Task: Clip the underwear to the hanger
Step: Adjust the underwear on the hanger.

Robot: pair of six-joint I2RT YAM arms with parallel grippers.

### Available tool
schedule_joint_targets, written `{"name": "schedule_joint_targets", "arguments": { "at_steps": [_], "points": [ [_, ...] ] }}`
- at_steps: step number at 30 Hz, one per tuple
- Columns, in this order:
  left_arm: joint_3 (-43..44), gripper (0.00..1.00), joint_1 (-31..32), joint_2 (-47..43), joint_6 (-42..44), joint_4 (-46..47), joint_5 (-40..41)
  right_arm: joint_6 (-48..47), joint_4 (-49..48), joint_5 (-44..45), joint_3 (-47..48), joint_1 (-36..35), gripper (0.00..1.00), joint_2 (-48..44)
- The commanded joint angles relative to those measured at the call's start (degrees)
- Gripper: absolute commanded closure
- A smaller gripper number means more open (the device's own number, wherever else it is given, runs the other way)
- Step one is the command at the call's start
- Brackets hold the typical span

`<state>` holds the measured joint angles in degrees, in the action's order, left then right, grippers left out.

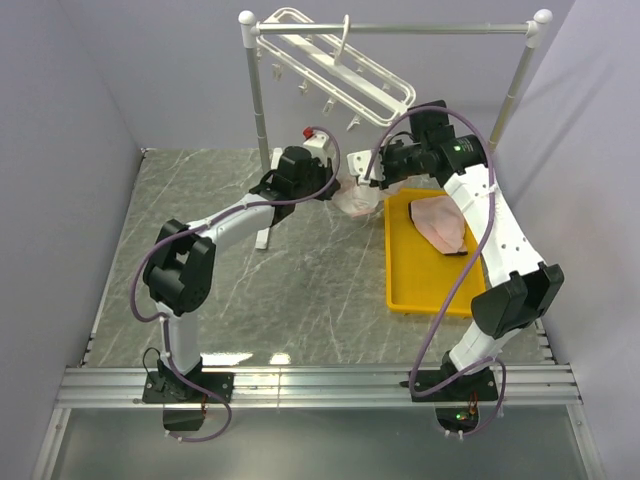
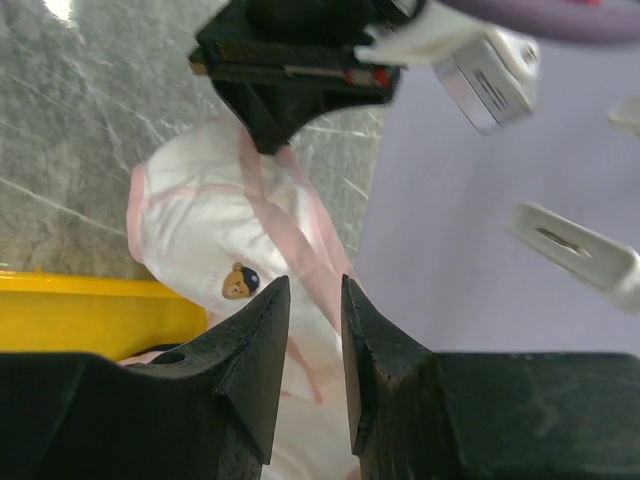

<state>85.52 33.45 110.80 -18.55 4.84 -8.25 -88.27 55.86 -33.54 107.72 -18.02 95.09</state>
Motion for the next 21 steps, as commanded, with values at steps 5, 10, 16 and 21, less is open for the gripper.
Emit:
{"name": "schedule_joint_targets", "arguments": {
  "at_steps": [5, 10, 16, 21],
  "points": [
    [-0.7, 0.87, 0.4, -6.1, -1.1, 1.8, -1.0, -4.8, 2.8, 2.8, 1.1, -3.2, 0.66, 1.1],
    [0.3, 0.87, 0.5, -6.7, -1.5, 1.0, -1.8, -6.0, 3.3, 5.1, 0.1, -4.4, 0.66, 1.4],
    [0.4, 0.87, 0.5, -7.3, -0.8, 0.5, -1.4, -5.9, 3.3, 9.8, 2.8, -5.3, 0.64, 5.7],
    [-0.6, 0.87, 0.6, -8.0, 0.3, 0.3, -1.4, -3.9, 1.5, 12.4, 3.6, -5.3, 0.64, 7.1]
  ]
}}
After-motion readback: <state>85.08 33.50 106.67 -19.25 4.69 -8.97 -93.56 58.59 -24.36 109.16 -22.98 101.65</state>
